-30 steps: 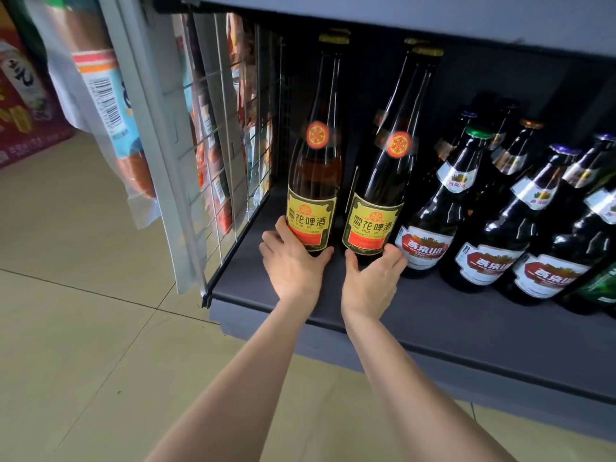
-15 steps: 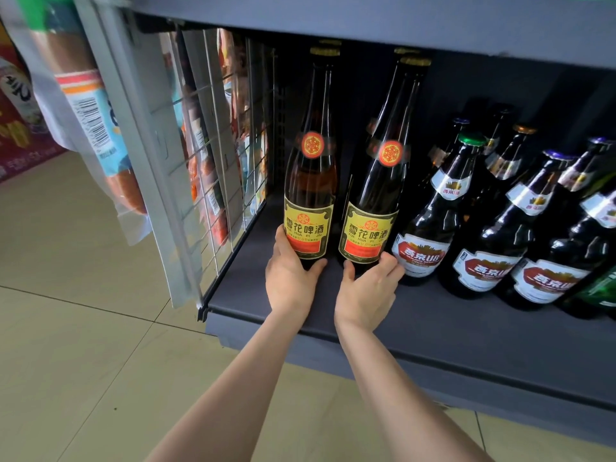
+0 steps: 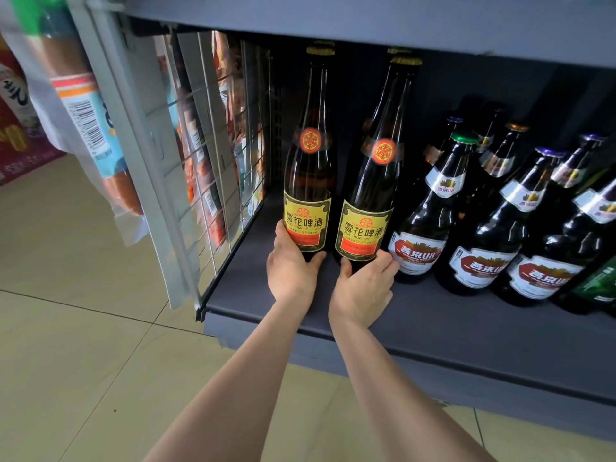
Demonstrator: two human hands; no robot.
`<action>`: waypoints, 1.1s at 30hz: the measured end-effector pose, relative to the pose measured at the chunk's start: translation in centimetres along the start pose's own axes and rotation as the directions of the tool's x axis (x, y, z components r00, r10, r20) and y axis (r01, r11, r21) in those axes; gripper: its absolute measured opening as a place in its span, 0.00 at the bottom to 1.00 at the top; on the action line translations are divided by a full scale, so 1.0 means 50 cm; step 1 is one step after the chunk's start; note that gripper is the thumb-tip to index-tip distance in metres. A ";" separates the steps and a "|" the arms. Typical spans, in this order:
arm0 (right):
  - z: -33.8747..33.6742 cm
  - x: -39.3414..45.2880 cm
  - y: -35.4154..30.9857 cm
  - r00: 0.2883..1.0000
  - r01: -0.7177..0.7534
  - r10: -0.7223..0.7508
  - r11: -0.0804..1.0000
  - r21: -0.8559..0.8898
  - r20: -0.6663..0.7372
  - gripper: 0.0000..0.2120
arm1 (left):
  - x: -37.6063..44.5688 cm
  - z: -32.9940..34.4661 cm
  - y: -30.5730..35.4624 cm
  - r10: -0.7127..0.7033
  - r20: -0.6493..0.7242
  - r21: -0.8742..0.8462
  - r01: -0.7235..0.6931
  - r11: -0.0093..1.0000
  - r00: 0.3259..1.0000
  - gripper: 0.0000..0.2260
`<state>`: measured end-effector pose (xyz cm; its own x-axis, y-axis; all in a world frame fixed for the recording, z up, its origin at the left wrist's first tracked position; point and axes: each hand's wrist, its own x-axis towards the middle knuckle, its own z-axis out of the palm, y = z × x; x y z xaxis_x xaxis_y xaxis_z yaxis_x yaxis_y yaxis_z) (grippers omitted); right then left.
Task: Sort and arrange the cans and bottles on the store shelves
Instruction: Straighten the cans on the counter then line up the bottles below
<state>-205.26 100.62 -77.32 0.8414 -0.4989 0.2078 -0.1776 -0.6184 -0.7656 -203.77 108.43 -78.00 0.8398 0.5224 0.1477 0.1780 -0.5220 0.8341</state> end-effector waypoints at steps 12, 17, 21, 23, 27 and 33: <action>0.003 0.009 0.000 1.000 -0.003 0.003 0.998 -0.058 0.000 0.23 | 0.005 -0.001 0.003 -0.009 0.026 -0.022 0.010 1.000 1.000 0.37; 0.003 0.008 -0.001 1.000 -0.007 0.007 0.998 -0.054 0.014 0.23 | 0.004 -0.003 0.003 0.010 0.013 -0.006 -0.010 1.000 1.000 0.37; -0.023 0.015 0.021 0.983 0.075 -0.088 0.993 0.086 0.164 0.23 | -0.016 -0.006 0.001 0.054 -0.055 0.006 -0.054 0.999 0.997 0.35; -0.058 0.024 0.056 0.943 0.182 -0.213 0.974 0.138 0.256 0.21 | -0.040 -0.003 0.008 0.051 -0.145 -0.037 -0.057 0.998 0.988 0.28; -0.144 0.067 0.139 0.930 0.272 -0.283 0.959 0.080 0.235 0.15 | -0.107 0.020 0.040 0.106 -0.265 -0.113 -0.140 0.984 0.958 0.17; -0.238 0.153 0.231 1.000 0.017 -0.015 0.994 0.106 -0.020 0.22 | -0.198 0.122 0.127 0.140 0.098 -0.089 -0.131 0.987 0.985 0.26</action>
<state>-206.94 82.44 -77.33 0.8338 -0.5011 0.2315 -0.1080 -0.5595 -0.8218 -207.82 95.80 -77.40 0.9026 0.3759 0.2100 0.0200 -0.5238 0.8516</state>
